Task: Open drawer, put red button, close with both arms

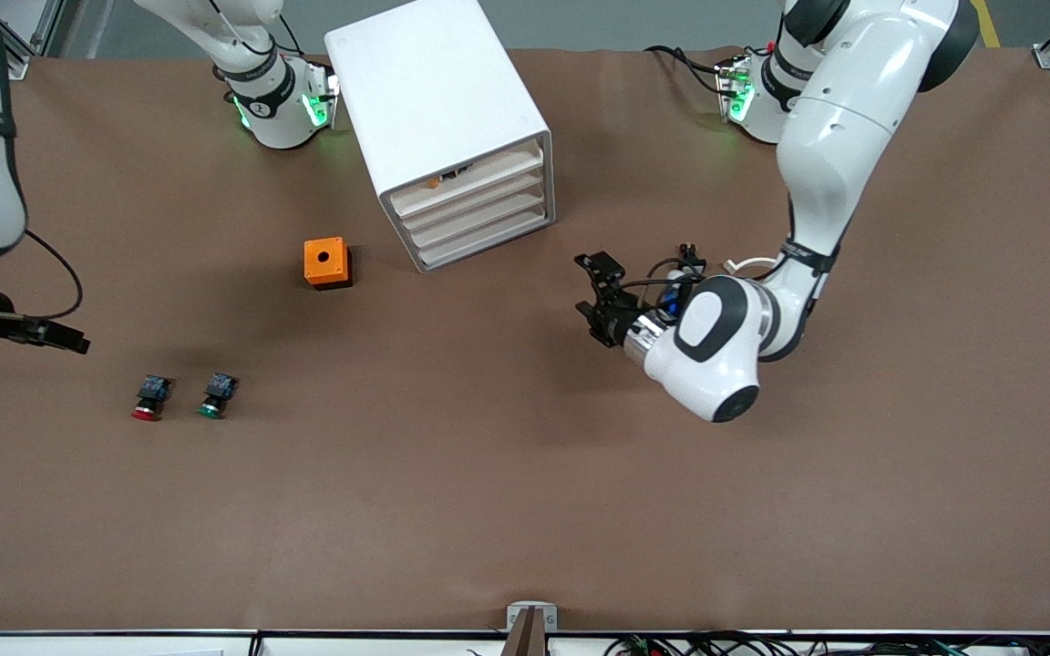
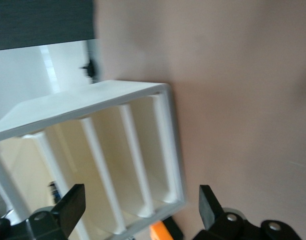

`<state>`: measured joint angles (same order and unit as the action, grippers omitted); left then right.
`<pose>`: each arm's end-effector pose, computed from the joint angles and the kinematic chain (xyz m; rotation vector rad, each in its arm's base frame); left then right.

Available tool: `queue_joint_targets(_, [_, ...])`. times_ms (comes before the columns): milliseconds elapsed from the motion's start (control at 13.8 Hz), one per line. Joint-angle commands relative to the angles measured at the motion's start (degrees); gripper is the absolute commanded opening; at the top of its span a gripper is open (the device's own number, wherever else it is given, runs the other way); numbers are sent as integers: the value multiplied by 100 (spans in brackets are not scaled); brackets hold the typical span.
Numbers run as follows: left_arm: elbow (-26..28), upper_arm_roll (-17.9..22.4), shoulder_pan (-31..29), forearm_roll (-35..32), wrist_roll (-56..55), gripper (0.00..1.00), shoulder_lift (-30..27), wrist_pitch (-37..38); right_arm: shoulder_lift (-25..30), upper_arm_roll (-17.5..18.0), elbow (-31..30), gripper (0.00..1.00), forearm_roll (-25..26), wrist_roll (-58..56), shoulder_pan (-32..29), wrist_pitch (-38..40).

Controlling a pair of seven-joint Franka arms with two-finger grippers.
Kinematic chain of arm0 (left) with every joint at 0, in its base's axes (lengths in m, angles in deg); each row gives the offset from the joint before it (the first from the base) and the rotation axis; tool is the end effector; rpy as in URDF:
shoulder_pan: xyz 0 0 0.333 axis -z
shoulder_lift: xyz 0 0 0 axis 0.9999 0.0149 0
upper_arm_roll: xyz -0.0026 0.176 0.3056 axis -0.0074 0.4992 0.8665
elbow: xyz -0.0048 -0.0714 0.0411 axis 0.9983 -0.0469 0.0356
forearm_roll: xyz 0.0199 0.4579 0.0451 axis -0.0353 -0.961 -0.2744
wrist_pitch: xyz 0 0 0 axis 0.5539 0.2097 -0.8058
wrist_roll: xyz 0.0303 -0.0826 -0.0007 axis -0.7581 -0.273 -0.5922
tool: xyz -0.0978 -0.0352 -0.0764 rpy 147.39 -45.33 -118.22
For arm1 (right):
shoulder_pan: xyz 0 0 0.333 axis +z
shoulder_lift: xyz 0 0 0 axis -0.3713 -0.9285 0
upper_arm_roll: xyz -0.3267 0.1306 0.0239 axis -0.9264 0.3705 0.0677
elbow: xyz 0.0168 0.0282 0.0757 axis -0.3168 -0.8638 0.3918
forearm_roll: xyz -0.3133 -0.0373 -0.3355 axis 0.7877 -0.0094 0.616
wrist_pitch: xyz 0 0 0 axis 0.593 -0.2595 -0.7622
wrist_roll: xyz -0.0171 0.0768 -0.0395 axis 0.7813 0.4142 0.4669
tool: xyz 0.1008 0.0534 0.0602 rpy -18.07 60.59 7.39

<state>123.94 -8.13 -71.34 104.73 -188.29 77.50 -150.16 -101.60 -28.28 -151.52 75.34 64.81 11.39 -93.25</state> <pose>0.6093 -0.4293 0.2028 -1.3157 -1.9373 1.4027 0.6651 -0.1829 0.3595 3.1009 -0.2844 -0.0484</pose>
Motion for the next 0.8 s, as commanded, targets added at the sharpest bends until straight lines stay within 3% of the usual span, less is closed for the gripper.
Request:
queue_joint_targets(0, [-172, -1, 301, 422, -420, 100, 289, 439, -331, 67, -82, 100, 60, 51, -137, -540])
queue_joint_targets(434, [-163, 8, 917, 748, -430, 99, 500, 791, -1315, 76, -82, 100, -19, 112, -217, -1622])
queue_joint_targets(579, [-146, 8, 952, 863, -404, 75, 553, 818, -1500, 85, -91, 100, -28, 331, -138, -1746])
queue_joint_targets(724, [-146, 8, 1031, 942, -386, 58, 615, 809, -1615, 85, -91, 100, -28, 376, -85, -1763])
